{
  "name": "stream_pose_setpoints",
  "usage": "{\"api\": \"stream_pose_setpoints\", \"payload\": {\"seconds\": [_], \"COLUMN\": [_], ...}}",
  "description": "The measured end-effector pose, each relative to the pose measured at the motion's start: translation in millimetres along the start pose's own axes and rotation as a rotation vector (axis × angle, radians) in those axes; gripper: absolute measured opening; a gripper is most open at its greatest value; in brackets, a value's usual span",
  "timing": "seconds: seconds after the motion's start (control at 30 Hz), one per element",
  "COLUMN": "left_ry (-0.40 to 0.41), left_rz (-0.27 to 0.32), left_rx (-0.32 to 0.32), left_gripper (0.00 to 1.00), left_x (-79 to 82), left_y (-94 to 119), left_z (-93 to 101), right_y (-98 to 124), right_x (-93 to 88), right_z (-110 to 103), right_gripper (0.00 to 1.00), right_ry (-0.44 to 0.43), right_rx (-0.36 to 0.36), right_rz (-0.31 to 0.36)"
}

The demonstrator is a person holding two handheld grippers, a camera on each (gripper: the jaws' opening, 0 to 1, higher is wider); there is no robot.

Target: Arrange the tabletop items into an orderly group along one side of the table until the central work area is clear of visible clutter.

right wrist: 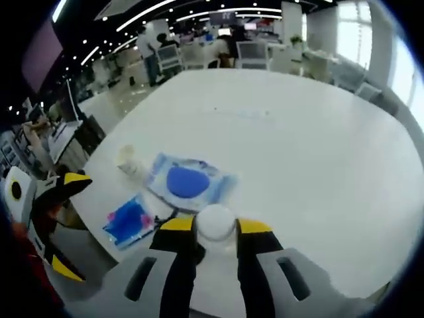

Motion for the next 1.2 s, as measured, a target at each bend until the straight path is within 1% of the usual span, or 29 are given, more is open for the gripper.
{"api": "stream_pose_setpoints", "payload": {"seconds": [0.03,0.13,0.17,0.23,0.27,0.3,0.37,0.43,0.57,0.7,0.8,0.87,0.93,1.03,1.1,1.2], "left_ry": [-0.005,-0.033,-0.034,-0.021,-0.005,-0.007,-0.02,-0.037,-0.024,-0.015,0.012,0.039,0.043,0.077,0.108,0.125], "left_rz": [0.003,-0.002,-0.01,-0.018,-0.018,-0.019,-0.016,-0.022,-0.052,-0.063,-0.068,-0.068,-0.072,-0.077,-0.082,-0.077], "left_rx": [-0.002,-0.024,-0.026,-0.028,-0.017,0.002,0.025,0.064,0.095,0.136,0.17,0.183,0.198,0.212,0.22,0.244], "left_gripper": [0.8,0.82,0.82,0.83,0.82,0.82,0.83,0.83,0.83,0.83,0.84,0.84,0.81,0.77,0.77,0.75], "left_x": [1.0,2.1,1.1,-0.6,-1.0,-1.3,-0.9,-3.4,-12.6,-18.7,-22.0,-23.2,-24.9,-29.1,-33.3,-35.1], "left_y": [-2,-21,-30,-39,-46,-52,-61,-72,-94,-112,-121,-127,-134,-143,-148,-152], "left_z": [1.0,6.3,5.9,4.1,2.3,0.6,-0.5,-3.1,-3.4,-3.8,-5.8,-5.9,-5.8,-6.7,-7.4,-10.3], "right_y": [0,0,0,0,0,0,0,-1,-1,-1,-1,-2,-2,-2,-2,-2], "right_x": [-0.2,0.2,0.4,0.4,0.3,0.3,0.4,0.7,0.5,1.0,1.1,1.4,1.4,1.4,1.4,1.5], "right_z": [0,0,0,0,0,0,0,0,1,1,1,1,1,1,1,0], "right_gripper": [0.22,0.22,0.22,0.22,0.22,0.22,0.22,0.22,0.22,0.22,0.22,0.22,0.22,0.22,0.22,0.22], "right_ry": [0.0,0.0,-0.001,-0.003,-0.005,-0.006,-0.009,-0.008,-0.013,-0.018,-0.017,-0.018,-0.021,-0.026,-0.027,-0.029], "right_rx": [0.0,0.0,0.002,0.003,0.005,0.006,0.008,0.006,0.015,0.024,0.028,0.032,0.036,0.042,0.045,0.049], "right_rz": [0.001,0.003,0.003,0.004,0.004,0.005,0.004,0.006,0.007,0.008,0.008,0.008,0.008,0.008,0.007,0.007]}}
Point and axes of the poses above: the point that each gripper's makers call its tool centre point, and the gripper's own axes: y roughly backward along the fingers, z roughly to its right, x roughly out of its top, the point moved 3 cm from there along y, roughly backward along the fingers, and after that the axes turned 12 degrees about -z, right-handed, at the moved point
